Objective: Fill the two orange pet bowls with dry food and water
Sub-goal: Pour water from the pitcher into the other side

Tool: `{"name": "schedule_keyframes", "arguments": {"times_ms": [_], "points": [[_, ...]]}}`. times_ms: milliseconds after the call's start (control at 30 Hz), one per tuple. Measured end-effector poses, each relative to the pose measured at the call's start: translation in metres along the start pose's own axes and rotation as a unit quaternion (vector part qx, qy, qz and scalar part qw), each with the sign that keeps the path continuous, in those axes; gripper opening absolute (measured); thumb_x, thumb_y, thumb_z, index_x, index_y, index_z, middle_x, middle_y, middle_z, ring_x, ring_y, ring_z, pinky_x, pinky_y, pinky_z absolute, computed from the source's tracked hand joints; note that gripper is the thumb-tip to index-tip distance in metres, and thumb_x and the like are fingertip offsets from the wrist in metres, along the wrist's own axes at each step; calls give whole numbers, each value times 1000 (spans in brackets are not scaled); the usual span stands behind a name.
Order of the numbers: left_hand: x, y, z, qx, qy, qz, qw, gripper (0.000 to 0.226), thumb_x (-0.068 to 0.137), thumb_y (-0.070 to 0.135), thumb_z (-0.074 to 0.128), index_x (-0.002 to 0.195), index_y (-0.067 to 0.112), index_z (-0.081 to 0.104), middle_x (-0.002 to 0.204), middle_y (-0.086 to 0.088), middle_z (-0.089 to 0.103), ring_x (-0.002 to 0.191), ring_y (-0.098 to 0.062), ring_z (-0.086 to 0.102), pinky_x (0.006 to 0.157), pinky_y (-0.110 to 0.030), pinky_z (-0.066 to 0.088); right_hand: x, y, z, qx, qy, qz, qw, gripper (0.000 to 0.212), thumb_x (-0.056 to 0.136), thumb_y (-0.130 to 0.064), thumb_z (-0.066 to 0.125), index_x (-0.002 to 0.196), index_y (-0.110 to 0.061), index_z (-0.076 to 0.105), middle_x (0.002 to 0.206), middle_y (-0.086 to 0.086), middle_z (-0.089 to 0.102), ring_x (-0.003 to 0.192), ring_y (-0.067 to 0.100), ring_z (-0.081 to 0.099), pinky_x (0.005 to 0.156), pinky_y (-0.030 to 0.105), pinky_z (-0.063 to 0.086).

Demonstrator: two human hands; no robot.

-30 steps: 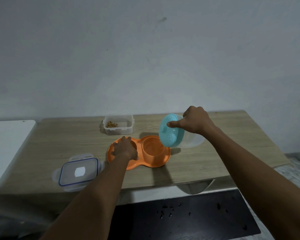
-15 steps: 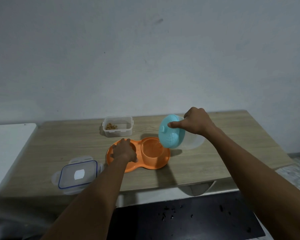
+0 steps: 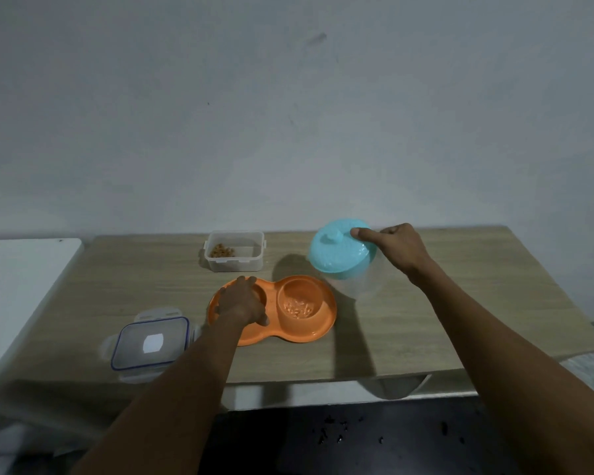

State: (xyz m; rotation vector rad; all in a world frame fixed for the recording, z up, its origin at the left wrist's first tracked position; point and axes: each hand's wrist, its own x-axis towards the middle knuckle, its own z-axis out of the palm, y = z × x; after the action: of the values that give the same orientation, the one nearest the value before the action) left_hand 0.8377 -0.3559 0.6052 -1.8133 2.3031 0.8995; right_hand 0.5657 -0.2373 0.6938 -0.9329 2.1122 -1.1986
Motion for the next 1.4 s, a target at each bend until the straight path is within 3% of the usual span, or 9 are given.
{"name": "schedule_keyframes", "arguments": {"times_ms": [167, 400, 600, 767, 900, 1000, 1167, 1300, 1400], "points": [[0, 0, 2, -1, 11, -4, 1000, 114, 54, 25, 93, 150, 25, 31, 153, -2, 38, 140, -32, 35, 106, -47, 41, 24, 1, 34, 78, 38, 10, 996, 66, 64, -57, 87, 48, -18, 36, 53, 2, 32, 50, 16, 31, 54, 32, 26], [5, -5, 8, -17, 20, -11, 1000, 116, 53, 25, 93, 150, 32, 31, 161, 5, 22, 147, -31, 18, 113, -48, 32, 57, 9, 89, 215, 31, 89, 972, 58, 63, -56, 87, 83, -4, 71, 72, 8, 53, 67, 19, 48, 62, 36, 41], [7, -8, 9, -20, 17, -4, 1000, 118, 52, 25, 93, 151, 31, 30, 162, 5, 18, 148, -32, 14, 114, -45, 25, 70, 16, 110, 227, 18, 86, 970, 55, 70, -52, 83, 80, 0, 70, 74, 8, 58, 71, 19, 54, 64, 36, 45], [6, -9, 10, -3, 19, 0, 1000, 115, 56, 26, 92, 152, 30, 29, 162, 4, 17, 148, -33, 14, 118, -46, 22, 68, 20, 117, 191, 35, 65, 979, 56, 76, -61, 76, 73, -10, 53, 74, 5, 53, 72, 18, 51, 68, 37, 42], [4, -9, 9, -3, 12, -3, 1000, 115, 57, 26, 92, 152, 30, 27, 162, 5, 17, 148, -34, 12, 116, -51, 26, 53, 22, 123, 192, 106, 95, 971, 61, 78, -66, 73, 110, -18, 53, 108, 1, 58, 91, 17, 59, 77, 31, 49], [2, -9, 7, 1, 14, 6, 1000, 116, 56, 30, 92, 152, 30, 27, 162, 4, 17, 148, -34, 13, 116, -50, 27, 28, 35, 131, 157, 183, 120, 963, 65, 83, -66, 67, 127, -23, 48, 127, 4, 47, 106, 21, 54, 93, 39, 48], [-5, -19, 7, -23, 22, 50, 998, 112, 61, 33, 90, 153, 25, 27, 163, -3, 15, 149, -34, 11, 118, -48, 22, -18, 64, 149, 36, 125, 178, 975, 44, 88, -46, 68, 124, -22, 60, 126, 12, 63, 118, 34, 60, 99, 43, 49], [-16, -41, 10, -116, 115, 46, 986, 86, 75, 52, 75, 147, 23, 40, 158, -6, 29, 147, -27, 21, 119, -44, 20, -47, 72, 157, 10, 130, 204, 970, 49, 94, -43, 61, 138, -20, 58, 136, 17, 60, 125, 38, 57, 102, 46, 47], [-17, -61, 8, -130, 175, 19, 976, 58, 84, 50, 64, 133, 19, 57, 143, -13, 51, 137, -32, 40, 113, -46, 32, -60, 72, 160, 4, 129, 220, 967, 56, 98, -42, 59, 146, -14, 53, 145, 20, 55, 131, 40, 53, 106, 47, 44]]}}
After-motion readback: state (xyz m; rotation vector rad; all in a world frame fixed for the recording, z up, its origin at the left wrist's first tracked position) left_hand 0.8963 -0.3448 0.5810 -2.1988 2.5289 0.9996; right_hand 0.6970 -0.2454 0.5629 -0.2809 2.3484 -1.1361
